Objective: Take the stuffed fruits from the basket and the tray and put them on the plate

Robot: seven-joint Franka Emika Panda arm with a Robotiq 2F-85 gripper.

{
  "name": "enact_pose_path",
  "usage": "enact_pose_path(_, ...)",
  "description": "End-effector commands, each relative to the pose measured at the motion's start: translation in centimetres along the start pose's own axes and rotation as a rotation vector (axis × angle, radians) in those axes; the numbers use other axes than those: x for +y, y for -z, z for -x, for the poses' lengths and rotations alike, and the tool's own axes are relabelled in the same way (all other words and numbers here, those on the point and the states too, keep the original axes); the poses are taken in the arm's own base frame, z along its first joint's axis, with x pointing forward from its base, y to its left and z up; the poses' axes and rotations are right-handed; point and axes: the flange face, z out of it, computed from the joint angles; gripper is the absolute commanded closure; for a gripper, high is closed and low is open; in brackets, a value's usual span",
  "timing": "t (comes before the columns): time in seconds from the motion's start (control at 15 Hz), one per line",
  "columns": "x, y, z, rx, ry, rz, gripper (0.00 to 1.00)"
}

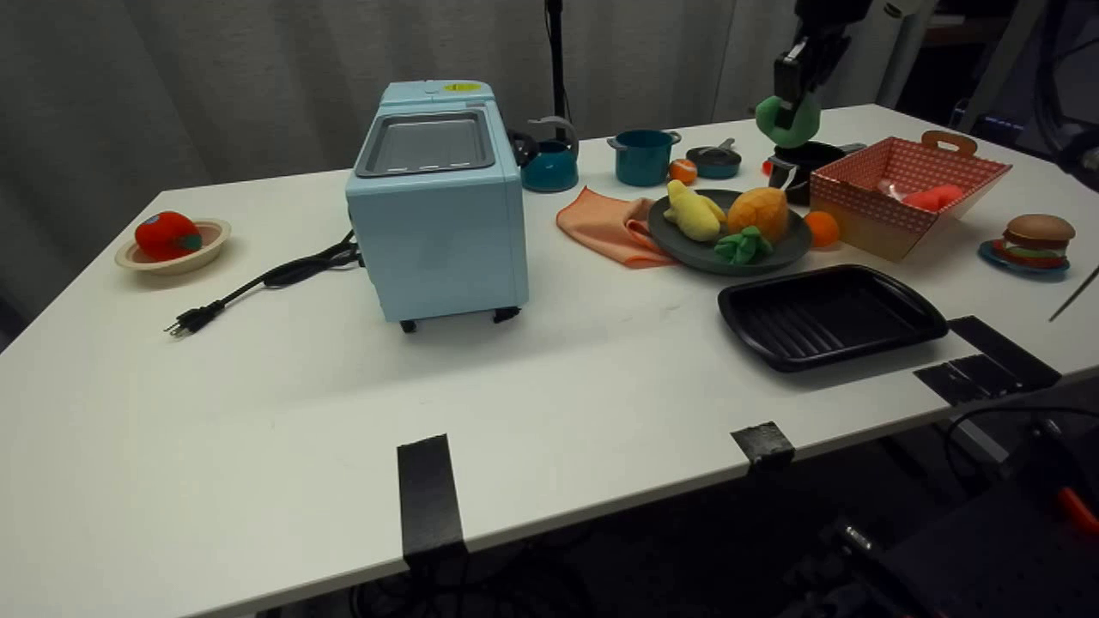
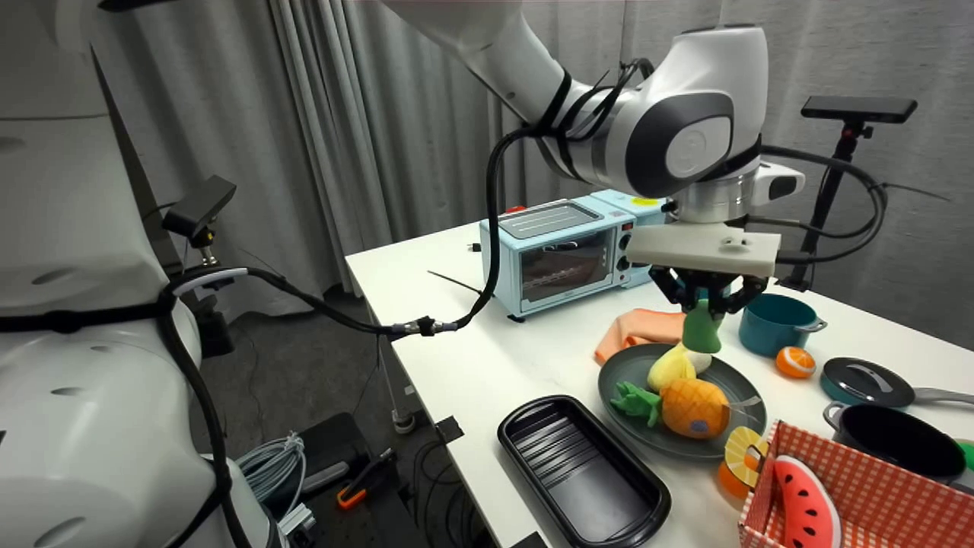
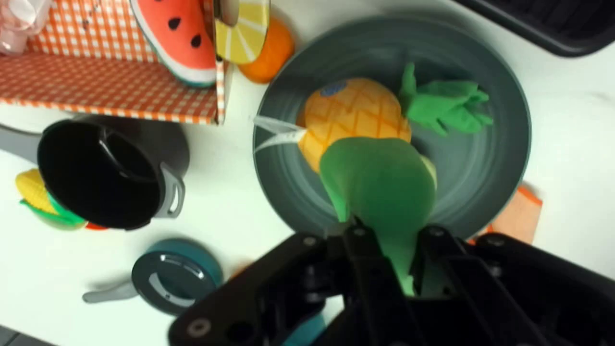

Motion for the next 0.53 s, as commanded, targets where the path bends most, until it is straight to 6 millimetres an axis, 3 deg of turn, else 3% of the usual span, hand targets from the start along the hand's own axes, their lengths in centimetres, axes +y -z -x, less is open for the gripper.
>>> enact_pose_path(0.0, 0.7, 0.7, -4.6, 0.088, -0.020, -0.006, 0.96)
enact_pose_path(0.2, 1.1, -0.6, -7.4, 0.114, -0.028, 0.005, 0.96)
enact_pose_path(0.47, 1.7, -4.3, -9.4, 0.093, -0.024, 0.019, 0.96)
